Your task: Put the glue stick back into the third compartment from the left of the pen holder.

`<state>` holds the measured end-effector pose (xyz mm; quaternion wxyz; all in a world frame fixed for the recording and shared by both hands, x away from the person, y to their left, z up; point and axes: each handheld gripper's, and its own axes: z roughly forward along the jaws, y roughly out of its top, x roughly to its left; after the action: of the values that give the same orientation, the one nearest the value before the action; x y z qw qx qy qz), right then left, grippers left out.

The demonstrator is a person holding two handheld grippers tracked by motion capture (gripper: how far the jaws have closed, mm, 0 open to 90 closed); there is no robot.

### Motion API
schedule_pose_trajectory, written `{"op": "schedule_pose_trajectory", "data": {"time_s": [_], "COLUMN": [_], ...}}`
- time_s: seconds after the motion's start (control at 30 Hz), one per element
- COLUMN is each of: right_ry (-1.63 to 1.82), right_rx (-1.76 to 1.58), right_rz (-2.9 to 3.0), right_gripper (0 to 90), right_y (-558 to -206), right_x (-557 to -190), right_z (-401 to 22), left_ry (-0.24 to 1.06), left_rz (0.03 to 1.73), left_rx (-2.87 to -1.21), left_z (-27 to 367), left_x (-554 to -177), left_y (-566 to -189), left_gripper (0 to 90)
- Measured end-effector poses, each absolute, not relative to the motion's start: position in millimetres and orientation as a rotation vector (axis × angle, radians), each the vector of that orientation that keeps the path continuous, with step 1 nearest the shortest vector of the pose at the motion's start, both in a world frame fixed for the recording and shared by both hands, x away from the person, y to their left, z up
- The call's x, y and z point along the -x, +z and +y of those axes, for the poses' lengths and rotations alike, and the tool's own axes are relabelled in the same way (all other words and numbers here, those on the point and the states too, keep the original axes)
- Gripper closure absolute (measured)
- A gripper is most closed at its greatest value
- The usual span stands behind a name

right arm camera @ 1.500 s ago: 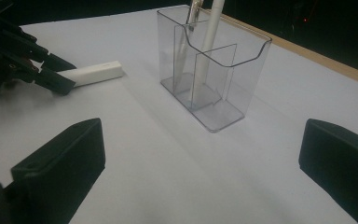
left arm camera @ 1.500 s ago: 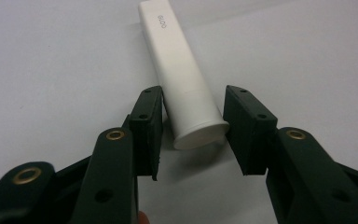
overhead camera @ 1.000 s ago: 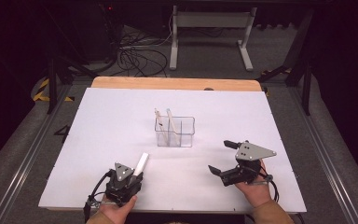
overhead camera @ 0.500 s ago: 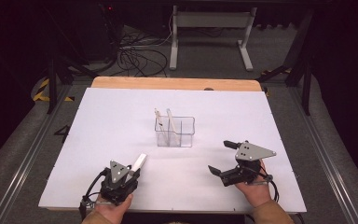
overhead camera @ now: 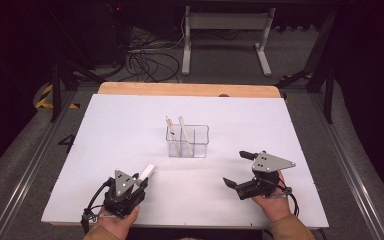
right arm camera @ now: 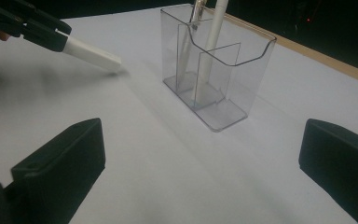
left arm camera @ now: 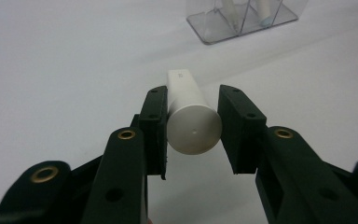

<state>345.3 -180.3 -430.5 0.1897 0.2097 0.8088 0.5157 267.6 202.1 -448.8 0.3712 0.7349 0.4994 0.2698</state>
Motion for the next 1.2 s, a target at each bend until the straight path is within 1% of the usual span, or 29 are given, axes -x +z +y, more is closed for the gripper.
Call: {"op": "schedule_pose_trajectory", "data": {"time_s": [0.63, 1.2], "right_ry": [1.449, 1.443], "right_rx": [-0.593, -0.592], "right_rz": [2.273, 2.283], "right_gripper": [0.6, 0.6], "right_y": [-430, -431], "right_x": [-345, -346], "right_z": [-181, -180], "left_ry": [0.673, 0.514], "left_rz": [1.198, 1.122], "left_rx": [-1.885, -1.889], "left_z": [210, 223], "left_x": [-266, -280], "left_y": [-416, -384], "left_gripper": [64.8, 64.8]}}
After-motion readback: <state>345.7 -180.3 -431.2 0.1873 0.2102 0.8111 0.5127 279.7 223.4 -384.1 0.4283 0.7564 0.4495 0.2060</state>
